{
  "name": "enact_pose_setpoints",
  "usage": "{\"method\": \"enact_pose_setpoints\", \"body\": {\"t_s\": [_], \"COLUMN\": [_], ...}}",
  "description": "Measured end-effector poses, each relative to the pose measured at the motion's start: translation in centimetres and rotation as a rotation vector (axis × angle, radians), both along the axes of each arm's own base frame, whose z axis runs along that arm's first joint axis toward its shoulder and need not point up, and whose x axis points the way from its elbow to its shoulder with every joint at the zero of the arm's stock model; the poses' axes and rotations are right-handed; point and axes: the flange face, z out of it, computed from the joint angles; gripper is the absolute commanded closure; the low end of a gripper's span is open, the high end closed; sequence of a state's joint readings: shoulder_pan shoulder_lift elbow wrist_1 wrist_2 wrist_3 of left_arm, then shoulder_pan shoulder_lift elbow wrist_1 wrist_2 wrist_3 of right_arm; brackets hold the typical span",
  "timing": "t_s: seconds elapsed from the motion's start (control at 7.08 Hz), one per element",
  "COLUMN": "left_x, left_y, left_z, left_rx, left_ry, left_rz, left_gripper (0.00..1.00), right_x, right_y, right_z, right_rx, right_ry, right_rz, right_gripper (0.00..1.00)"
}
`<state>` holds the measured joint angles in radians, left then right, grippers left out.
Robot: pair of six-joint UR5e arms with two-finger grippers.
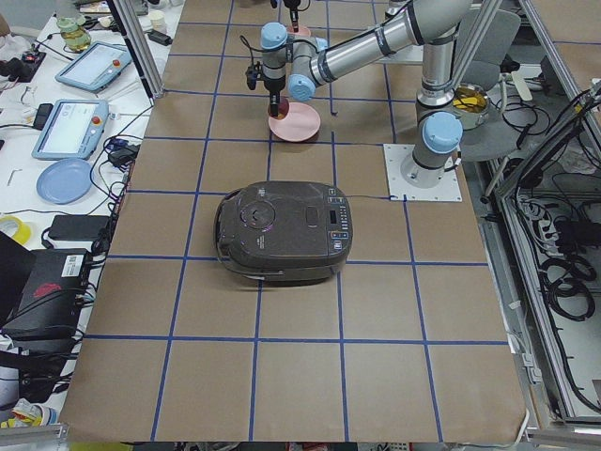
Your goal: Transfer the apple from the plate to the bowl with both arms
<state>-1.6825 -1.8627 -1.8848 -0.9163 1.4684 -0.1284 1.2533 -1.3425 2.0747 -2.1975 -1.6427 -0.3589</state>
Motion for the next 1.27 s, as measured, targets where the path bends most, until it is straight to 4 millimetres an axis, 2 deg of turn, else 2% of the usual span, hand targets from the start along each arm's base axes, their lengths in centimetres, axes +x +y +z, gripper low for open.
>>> {"method": "enact_pose_setpoints", "body": {"t_s": [0.28,0.42,0.56,0.71,0.85,0.99,1.13,1.27], "left_x": [-0.7,-1.0,-1.8,-3.0,-4.4,-6.3,-8.5,-10.3], "left_y": [-0.1,-0.3,-0.5,-0.9,-1.4,-1.2,-0.6,0.2], "left_z": [0.4,0.4,0.5,1.2,2.0,2.6,3.1,3.3], "left_rx": [-0.013,-0.014,-0.016,-0.026,-0.036,-0.042,-0.046,-0.047], "left_ry": [0.008,0.015,0.019,0.024,0.029,0.033,0.036,0.038], "left_rz": [0.000,0.010,0.019,0.025,0.036,0.037,0.023,0.010], "left_gripper": [0.89,0.89,0.89,0.89,0.89,0.90,0.90,0.90], "right_x": [0.5,1.9,4.3,8.0,12.8,16.8,19.7,21.5], "right_y": [-0.8,-1.5,-2.1,-2.6,-2.6,-2.2,-1.4,-0.8], "right_z": [0.6,1.2,1.8,2.4,2.7,2.7,2.4,2.0], "right_rx": [-0.032,-0.053,-0.063,-0.069,-0.066,-0.058,-0.046,-0.031], "right_ry": [-0.043,-0.086,-0.114,-0.130,-0.141,-0.143,-0.142,-0.138], "right_rz": [-0.052,-0.111,-0.156,-0.200,-0.249,-0.273,-0.283,-0.277], "right_gripper": [1.00,1.00,1.00,1.00,1.00,1.00,1.00,1.00]}}
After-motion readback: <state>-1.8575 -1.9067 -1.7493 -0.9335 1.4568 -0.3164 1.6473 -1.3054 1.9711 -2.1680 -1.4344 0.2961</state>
